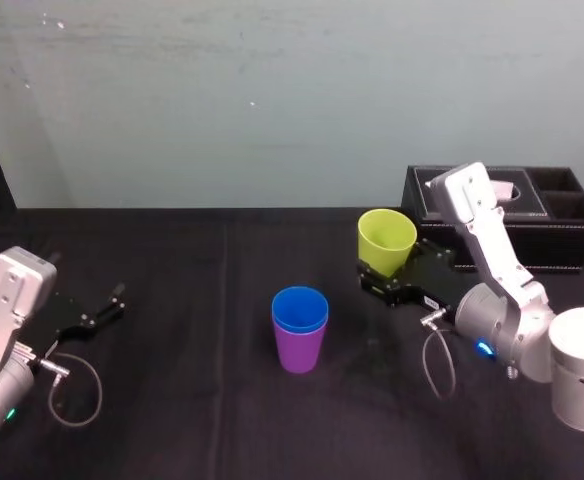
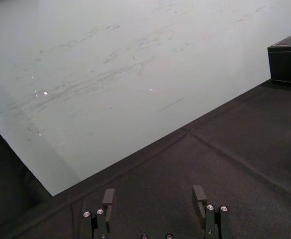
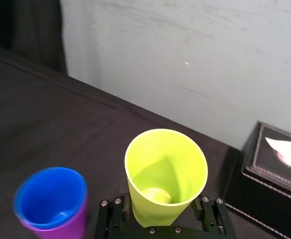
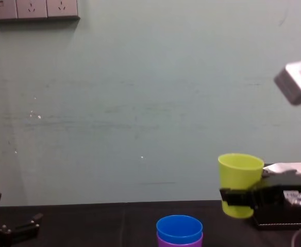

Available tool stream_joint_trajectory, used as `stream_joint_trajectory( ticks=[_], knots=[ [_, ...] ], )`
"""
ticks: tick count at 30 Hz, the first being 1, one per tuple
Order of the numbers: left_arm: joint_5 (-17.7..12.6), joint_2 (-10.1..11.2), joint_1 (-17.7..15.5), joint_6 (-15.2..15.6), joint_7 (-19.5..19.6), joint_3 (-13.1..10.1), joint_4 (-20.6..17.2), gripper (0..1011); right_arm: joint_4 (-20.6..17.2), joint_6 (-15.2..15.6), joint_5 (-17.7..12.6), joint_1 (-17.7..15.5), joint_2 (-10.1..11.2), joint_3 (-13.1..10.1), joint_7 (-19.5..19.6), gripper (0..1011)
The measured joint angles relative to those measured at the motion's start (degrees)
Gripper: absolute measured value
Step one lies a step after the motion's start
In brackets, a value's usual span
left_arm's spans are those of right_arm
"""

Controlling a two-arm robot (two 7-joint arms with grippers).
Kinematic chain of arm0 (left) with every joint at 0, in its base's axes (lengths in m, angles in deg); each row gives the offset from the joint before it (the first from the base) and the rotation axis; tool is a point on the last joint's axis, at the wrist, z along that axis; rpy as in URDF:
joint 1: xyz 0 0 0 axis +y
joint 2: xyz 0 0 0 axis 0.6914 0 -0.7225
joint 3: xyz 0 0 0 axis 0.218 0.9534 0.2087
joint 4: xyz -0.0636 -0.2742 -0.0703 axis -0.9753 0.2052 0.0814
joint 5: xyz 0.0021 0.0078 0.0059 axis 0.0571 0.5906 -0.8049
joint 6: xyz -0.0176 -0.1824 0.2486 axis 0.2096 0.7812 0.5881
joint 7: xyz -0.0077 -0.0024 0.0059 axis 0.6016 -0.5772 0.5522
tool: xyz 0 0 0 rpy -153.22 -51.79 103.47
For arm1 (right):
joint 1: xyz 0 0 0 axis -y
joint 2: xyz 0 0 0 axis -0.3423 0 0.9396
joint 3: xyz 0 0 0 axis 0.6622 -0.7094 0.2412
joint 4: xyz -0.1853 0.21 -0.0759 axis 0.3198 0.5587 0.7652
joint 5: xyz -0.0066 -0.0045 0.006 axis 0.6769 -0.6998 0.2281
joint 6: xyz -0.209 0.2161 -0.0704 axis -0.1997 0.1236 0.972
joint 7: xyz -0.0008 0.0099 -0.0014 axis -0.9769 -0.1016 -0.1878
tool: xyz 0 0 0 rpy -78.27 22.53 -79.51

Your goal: Stack the three plastic cups sequentially using one hand.

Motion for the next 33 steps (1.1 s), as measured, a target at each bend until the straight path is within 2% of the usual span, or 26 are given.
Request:
stream_joint_trajectory(
  ticks=[3,6,11,18,33],
  knots=[
    [0.0,0.0,0.0,0.0,0.0,0.0,0.0,1000,-3.7,2.47,-1.31,-0.22,1.48,0.38,-1.95,715],
    [0.0,0.0,0.0,0.0,0.0,0.0,0.0,1000,-5.75,4.08,-2.42,-0.24,2.3,0.74,-3.3,715],
    [0.0,0.0,0.0,0.0,0.0,0.0,0.0,1000,-7.32,5.5,-3.83,-0.12,3.07,1.36,-4.55,715],
    [0.0,0.0,0.0,0.0,0.0,0.0,0.0,1000,-7.85,6.74,-5.13,0.38,3.4,2.9,-5.3,715],
    [0.0,0.0,0.0,0.0,0.0,0.0,0.0,1000,-7.33,6.85,-6.84,1.5,3.19,6.28,-4.94,715]
  ],
)
